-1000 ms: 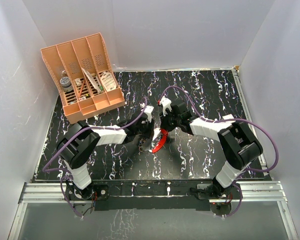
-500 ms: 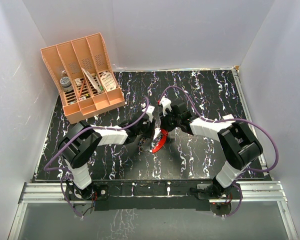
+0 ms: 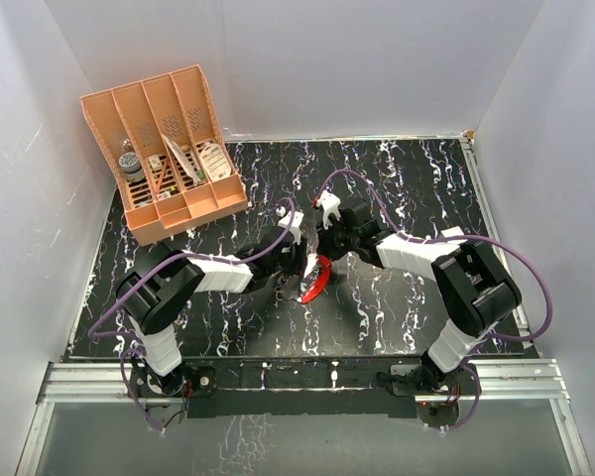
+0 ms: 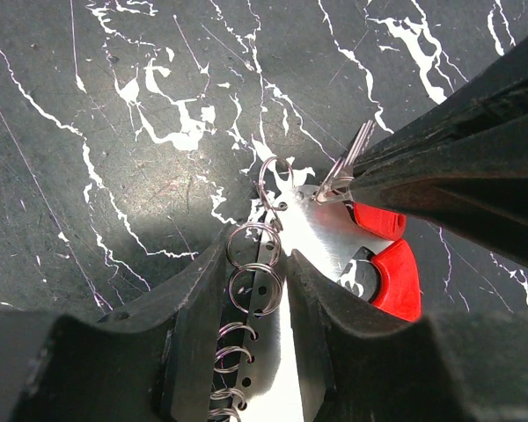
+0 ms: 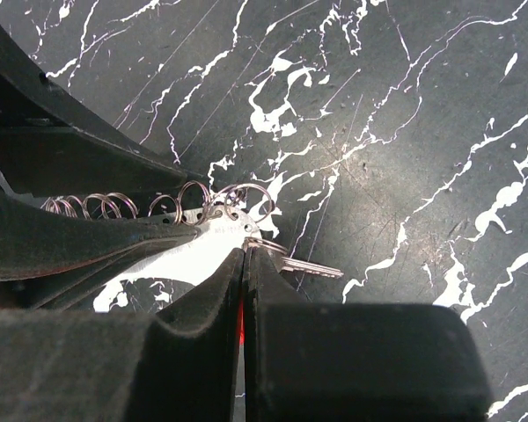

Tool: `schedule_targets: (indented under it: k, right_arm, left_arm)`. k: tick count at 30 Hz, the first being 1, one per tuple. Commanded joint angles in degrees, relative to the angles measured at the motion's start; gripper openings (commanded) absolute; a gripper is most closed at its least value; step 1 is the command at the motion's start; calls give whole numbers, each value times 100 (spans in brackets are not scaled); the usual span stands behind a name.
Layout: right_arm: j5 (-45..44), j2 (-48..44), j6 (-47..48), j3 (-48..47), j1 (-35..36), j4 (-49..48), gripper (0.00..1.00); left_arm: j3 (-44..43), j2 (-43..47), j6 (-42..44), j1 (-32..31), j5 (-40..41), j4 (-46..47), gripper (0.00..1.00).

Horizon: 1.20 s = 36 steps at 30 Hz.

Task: Put the keys on the keyring

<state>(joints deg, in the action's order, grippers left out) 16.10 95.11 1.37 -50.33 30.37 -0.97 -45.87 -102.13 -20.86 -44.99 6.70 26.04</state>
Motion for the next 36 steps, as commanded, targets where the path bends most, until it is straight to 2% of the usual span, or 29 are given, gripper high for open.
schedule_targets:
  k: [1,11,36]
  right_arm:
    - [43,-93,-131,69,4,-548,0]
    - [-4,-143,-123,154,2,-555,0]
    - [-237,-28,-230,67,4,-594,0]
  left_arm:
    - [405,-123,-32,2,423,-514,34]
    - [522,-185,-41,-75,672,-459,36]
    - [484,-317,-41,-141,701,-539,36]
